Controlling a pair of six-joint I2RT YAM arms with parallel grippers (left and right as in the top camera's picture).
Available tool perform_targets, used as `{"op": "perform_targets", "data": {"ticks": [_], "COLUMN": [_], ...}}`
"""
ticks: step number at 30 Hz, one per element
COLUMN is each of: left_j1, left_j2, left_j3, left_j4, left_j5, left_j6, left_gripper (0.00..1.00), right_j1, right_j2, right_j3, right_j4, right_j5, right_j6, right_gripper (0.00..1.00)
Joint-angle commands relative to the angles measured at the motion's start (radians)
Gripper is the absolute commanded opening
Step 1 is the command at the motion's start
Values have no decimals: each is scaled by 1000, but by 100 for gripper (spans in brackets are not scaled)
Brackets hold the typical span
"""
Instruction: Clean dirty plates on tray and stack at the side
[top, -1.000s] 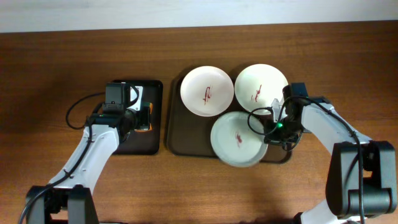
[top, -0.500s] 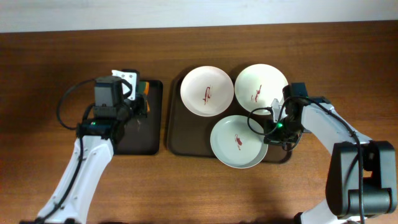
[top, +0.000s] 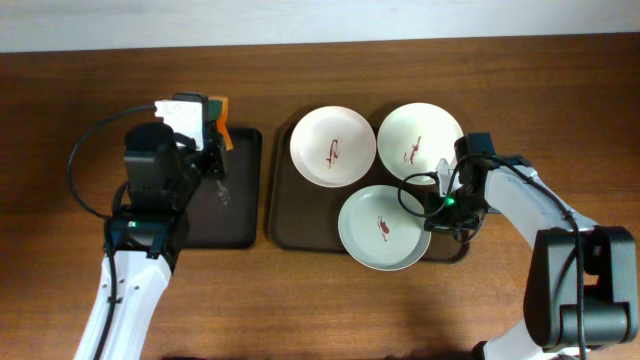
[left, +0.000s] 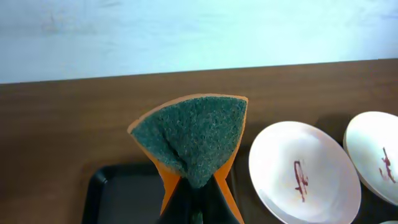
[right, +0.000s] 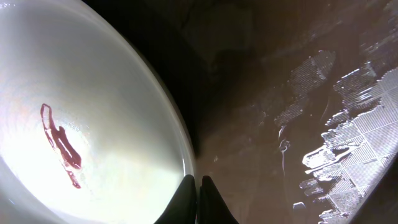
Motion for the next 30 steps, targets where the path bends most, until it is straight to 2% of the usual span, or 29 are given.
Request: {"op": "perform_targets", "data": {"ticks": [1,25,30], "left_j1": [-2,-2,-2], "left_j2": [-22,-21,3], "left_j3": [8,8,8], "left_j4": [16,11,-81], "left_j5": [14,6,-56], "left_j6": [-9,-6,-6], "left_gripper": [0,0,0], "right_j1": [-6,-6,-6], "right_j2": [9,10,10], "right_j3": [14,14,14], "right_j4": [3,8,7], "right_j5": [2,2,2], "right_j6": [1,1,1], "right_gripper": [4,4,4]}}
